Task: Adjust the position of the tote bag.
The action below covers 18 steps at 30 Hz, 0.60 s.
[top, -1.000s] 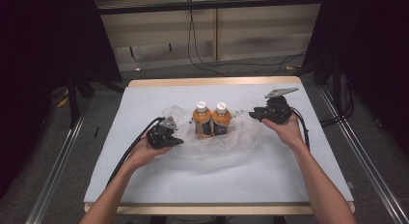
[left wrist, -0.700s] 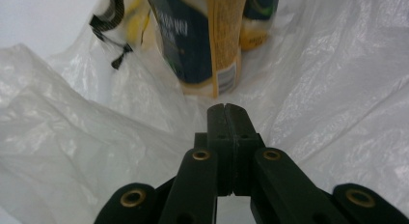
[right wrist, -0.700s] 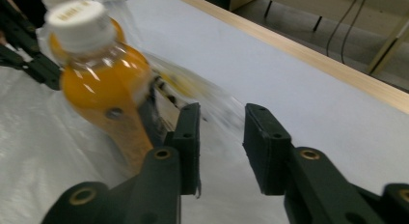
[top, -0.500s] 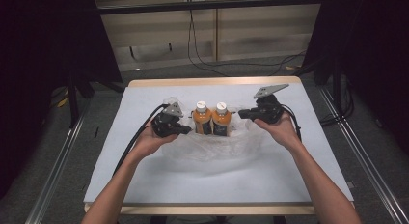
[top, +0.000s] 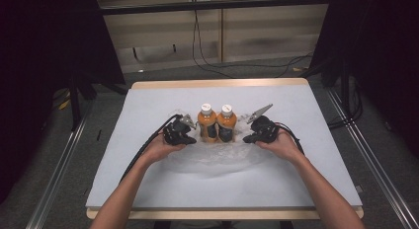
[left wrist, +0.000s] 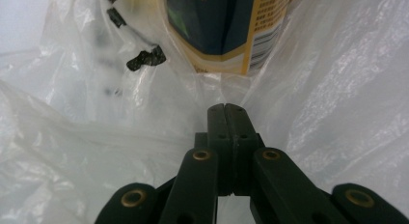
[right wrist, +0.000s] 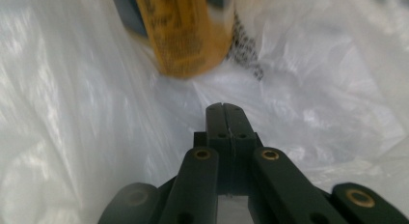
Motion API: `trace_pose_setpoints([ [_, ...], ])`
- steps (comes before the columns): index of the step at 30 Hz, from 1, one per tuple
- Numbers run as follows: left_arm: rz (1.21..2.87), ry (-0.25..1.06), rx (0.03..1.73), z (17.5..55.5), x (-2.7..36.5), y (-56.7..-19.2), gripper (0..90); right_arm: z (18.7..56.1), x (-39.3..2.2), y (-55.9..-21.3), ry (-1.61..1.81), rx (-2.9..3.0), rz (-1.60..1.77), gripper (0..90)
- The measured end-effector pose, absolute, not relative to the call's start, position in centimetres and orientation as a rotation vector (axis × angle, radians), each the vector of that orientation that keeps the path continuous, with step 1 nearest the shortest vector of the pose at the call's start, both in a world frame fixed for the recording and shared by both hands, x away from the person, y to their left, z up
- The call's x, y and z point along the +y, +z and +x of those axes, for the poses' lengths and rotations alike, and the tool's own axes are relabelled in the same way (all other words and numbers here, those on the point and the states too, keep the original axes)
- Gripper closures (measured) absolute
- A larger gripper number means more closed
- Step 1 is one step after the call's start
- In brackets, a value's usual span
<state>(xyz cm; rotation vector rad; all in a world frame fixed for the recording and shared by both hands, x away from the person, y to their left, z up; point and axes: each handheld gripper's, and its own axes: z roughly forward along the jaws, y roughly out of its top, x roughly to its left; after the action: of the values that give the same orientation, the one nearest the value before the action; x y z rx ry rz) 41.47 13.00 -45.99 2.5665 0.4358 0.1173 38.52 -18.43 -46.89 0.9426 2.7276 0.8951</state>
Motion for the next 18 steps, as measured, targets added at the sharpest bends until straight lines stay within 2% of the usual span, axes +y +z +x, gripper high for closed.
trace_pose_setpoints([
  [10,2.638,0.194,0.412,41.4,14.3,-45.9,90.0,37.8,-19.6,-46.1,0.637,2.779,0.771,90.0],
  [16,2.633,0.21,0.465,42.0,15.1,-45.9,90.0,37.5,-21.0,-45.8,0.539,2.797,0.785,90.0],
  [18,2.651,0.253,0.467,42.1,15.4,-45.9,90.0,37.5,-21.4,-45.7,0.512,2.784,0.778,90.0],
])
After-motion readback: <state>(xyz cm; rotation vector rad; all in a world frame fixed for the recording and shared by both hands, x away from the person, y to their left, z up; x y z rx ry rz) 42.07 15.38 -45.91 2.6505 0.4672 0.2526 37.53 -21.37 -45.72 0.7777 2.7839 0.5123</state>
